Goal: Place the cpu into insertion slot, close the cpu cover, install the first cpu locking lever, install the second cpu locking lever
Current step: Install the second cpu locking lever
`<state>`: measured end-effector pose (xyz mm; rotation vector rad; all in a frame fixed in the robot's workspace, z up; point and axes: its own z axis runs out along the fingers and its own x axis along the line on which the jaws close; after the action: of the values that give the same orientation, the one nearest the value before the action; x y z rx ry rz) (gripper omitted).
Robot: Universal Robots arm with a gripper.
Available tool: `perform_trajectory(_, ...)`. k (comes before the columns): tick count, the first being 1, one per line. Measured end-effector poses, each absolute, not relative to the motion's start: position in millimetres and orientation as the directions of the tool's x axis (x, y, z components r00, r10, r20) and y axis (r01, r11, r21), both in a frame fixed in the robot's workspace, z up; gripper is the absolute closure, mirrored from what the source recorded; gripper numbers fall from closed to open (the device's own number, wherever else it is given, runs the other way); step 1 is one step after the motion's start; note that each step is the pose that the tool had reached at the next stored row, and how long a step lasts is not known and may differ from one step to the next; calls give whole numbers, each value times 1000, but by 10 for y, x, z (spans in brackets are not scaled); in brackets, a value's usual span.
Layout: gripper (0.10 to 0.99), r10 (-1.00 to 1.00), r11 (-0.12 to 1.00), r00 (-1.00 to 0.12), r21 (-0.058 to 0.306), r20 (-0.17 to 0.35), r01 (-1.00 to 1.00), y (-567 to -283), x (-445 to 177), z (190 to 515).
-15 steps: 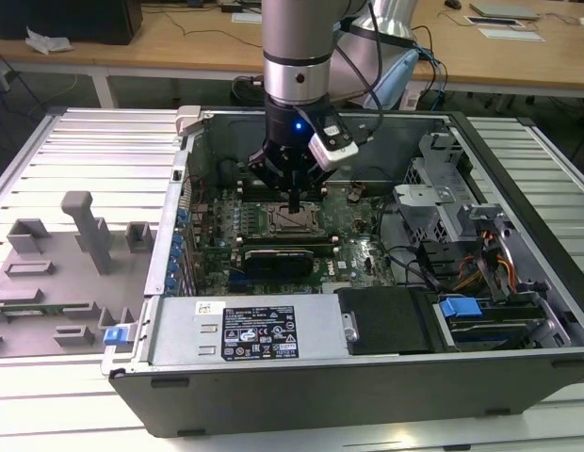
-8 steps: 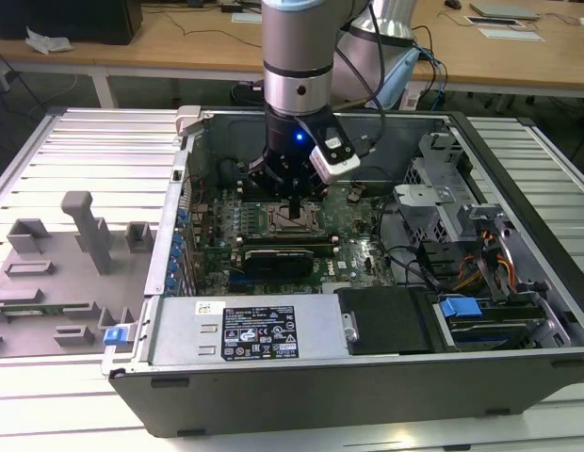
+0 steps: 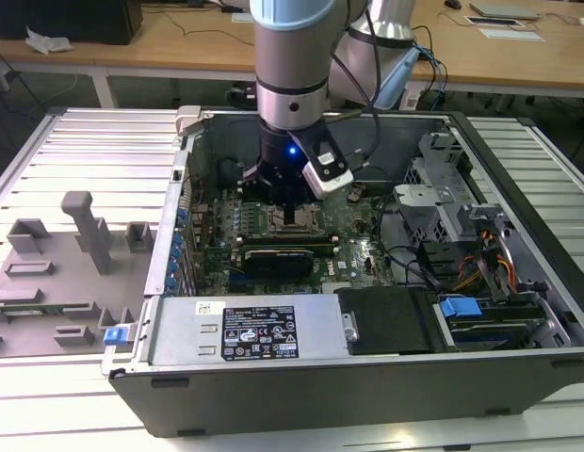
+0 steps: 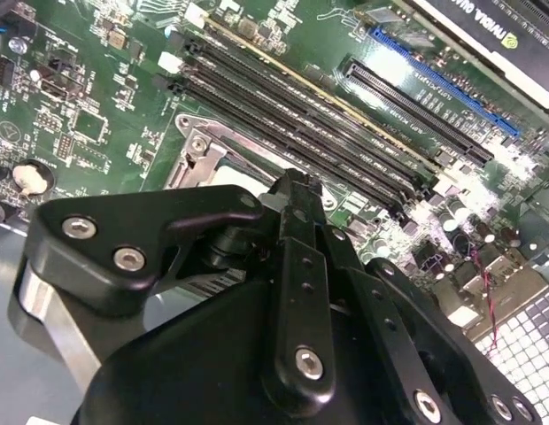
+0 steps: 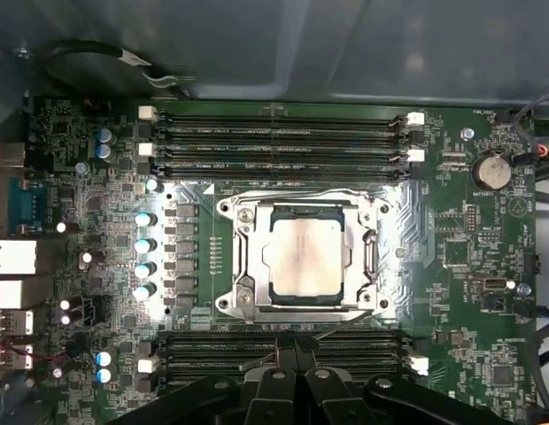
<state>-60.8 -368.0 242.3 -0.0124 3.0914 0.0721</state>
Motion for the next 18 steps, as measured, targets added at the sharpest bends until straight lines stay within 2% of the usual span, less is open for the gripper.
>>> perform_trajectory(4, 980, -5, 997, -999, 79, -50, -9, -3739, -653, 2394)
perform_trajectory(14, 980, -4, 994, -999, 111, -50, -9, -3801, -792, 2265)
perform_trajectory(18, 980, -2, 991, -999, 136, -50, -9, -3902, -821, 2235)
